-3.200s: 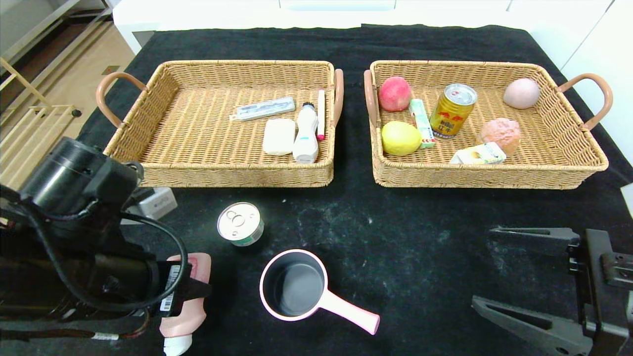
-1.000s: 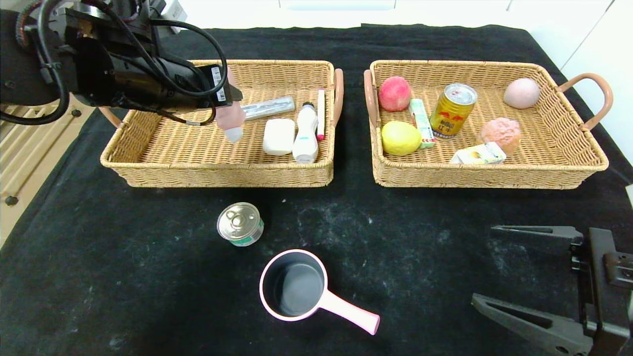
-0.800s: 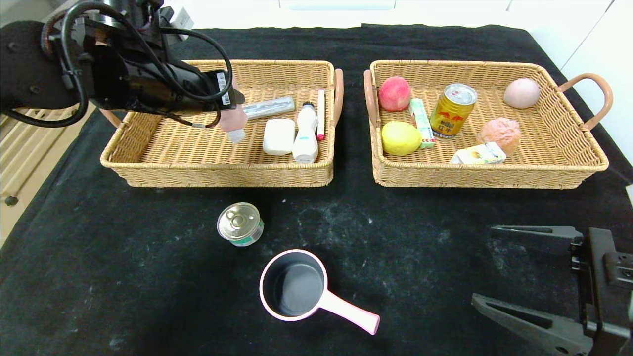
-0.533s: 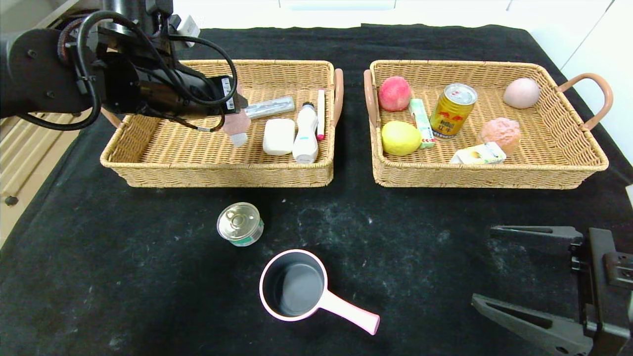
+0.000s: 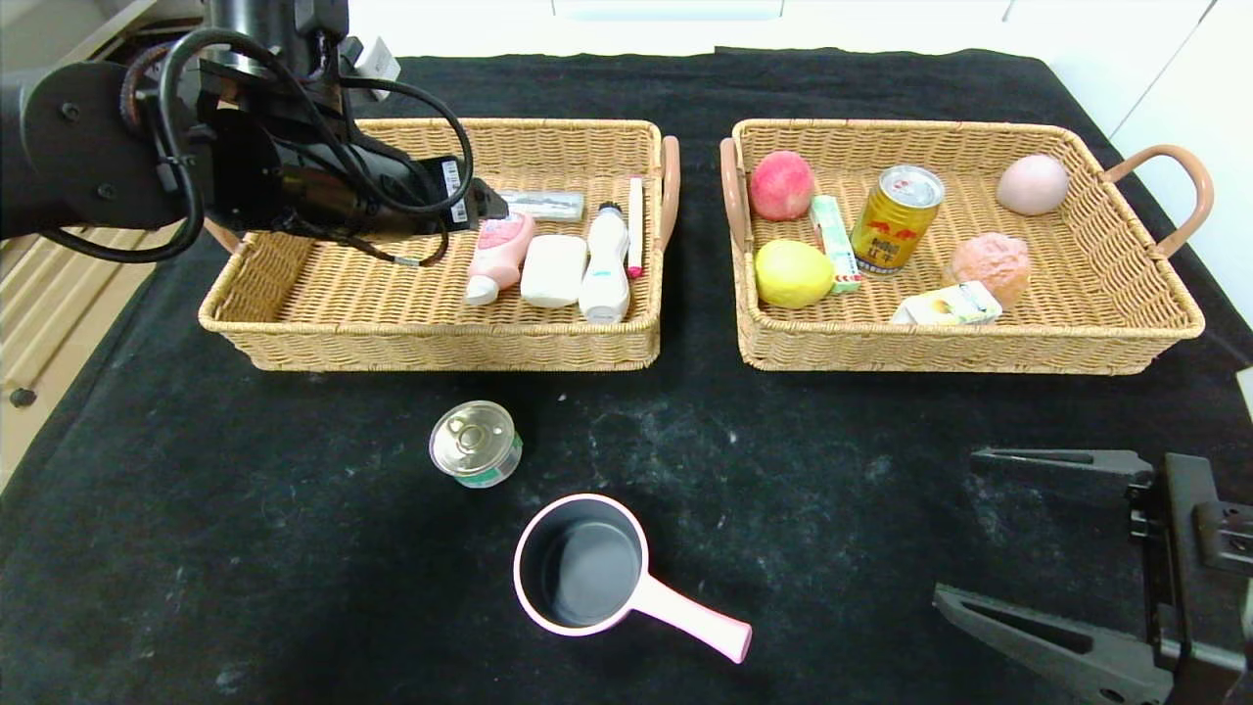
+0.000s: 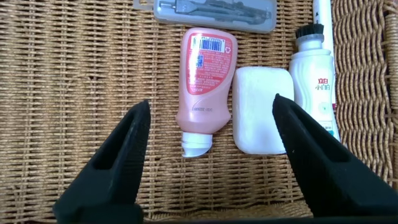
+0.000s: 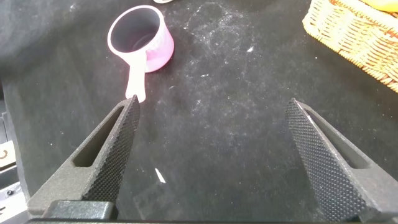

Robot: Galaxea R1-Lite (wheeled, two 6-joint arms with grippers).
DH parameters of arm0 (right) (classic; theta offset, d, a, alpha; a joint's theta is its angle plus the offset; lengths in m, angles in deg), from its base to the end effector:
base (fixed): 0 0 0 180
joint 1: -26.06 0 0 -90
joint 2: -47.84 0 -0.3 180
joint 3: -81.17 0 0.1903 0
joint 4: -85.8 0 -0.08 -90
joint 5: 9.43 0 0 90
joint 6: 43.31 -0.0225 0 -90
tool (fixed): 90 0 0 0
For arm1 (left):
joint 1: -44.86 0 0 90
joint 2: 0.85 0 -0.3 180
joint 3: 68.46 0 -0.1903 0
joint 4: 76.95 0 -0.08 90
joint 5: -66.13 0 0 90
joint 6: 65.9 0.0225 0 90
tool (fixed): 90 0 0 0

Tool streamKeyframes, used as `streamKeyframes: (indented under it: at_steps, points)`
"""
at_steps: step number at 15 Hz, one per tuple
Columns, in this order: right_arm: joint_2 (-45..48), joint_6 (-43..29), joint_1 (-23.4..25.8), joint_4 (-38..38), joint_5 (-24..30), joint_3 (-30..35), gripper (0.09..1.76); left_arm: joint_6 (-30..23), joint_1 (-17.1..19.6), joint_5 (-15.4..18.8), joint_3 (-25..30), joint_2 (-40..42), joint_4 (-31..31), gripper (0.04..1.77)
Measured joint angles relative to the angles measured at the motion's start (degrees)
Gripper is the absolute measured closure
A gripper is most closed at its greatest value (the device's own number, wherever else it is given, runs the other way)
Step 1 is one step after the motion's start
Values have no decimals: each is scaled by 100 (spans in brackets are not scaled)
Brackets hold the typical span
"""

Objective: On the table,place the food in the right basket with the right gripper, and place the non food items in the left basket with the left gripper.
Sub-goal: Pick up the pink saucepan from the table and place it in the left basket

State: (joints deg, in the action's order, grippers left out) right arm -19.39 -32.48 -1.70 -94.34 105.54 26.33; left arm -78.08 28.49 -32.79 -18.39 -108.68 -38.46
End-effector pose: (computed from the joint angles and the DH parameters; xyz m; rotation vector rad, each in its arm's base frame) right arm 0.1441 0.0866 0.2145 -0.1802 0.1342 0.9349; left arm 0.3524 -0.0999 0.3283 -0.1482 0.2917 -0.0989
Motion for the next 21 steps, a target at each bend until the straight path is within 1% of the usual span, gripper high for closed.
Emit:
streamKeyframes:
  at_steps: [2, 4, 7, 10, 11, 12, 14, 16, 21]
  points:
    - [1, 0, 0, 0, 2, 2, 14, -16, -13, -15, 66, 61, 60, 32]
    - [4, 0, 0, 0, 0, 9, 14, -20, -77, -20, 276, 232, 68, 27]
    - [4, 6, 0, 2, 0, 13, 14, 0, -265, -55, 918, 653, 88, 21]
    - [1, 24, 0, 2, 0, 20, 14, 13, -661, -363, 1632, 1139, 101, 18]
    - [0, 26, 1, 2, 0, 23, 14, 0, -809, -419, 1871, 1326, 165, 17]
    - [0, 33, 1, 2, 0, 26, 14, -16, -936, -430, 2064, 1502, 347, 16]
    - [0, 35, 1, 2, 0, 26, 14, -80, -1213, -422, 2409, 1836, 968, 14]
    - [-10, 35, 4, 0, 0, 22, 14, -190, -1449, -397, 2687, 2078, 1318, 13]
    - [-38, 33, 9, 2, -2, 20, 14, -273, -1918, -354, 3235, 2282, 1428, 12]
